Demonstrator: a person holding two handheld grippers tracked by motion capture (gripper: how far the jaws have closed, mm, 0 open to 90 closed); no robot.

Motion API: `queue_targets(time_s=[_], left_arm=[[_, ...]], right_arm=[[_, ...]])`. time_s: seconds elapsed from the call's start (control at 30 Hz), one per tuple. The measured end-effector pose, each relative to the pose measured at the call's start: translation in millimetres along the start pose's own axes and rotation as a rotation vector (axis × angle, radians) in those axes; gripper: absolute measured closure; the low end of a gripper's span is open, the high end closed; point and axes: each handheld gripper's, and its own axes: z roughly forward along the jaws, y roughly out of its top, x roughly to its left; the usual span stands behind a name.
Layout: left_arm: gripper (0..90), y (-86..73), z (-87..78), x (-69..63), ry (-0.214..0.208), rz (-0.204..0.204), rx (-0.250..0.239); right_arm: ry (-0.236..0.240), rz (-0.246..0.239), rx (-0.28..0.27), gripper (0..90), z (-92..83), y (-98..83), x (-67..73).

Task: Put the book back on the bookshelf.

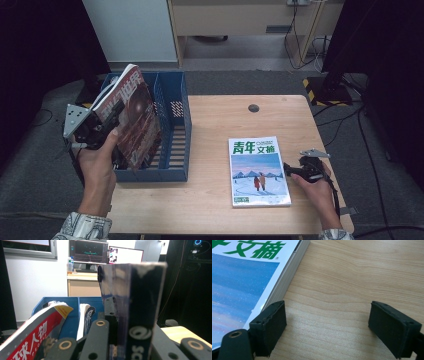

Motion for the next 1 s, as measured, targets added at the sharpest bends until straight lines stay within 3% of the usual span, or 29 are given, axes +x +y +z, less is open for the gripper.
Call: queue_targets(time_s=[0.17,0.47,1.0], left_arm=[[83.9,-0.1,1.1,1.1,0.004,-0.007,-0.001],[83.9,-2.1,4.3,0.7,0.013,0.022,0.003],[83.8,-11.8,26.5,-4.4,0.016,0.033,-0.002]], right_arm=[[0.000,0.000,0.000,15.0,0.0,0.0,0.0],[-0.001,0.000,0.000,15.0,0.1,0.1,0.1],[0.000,0.002,0.001,14.9,0.4,0.6,0.4]])
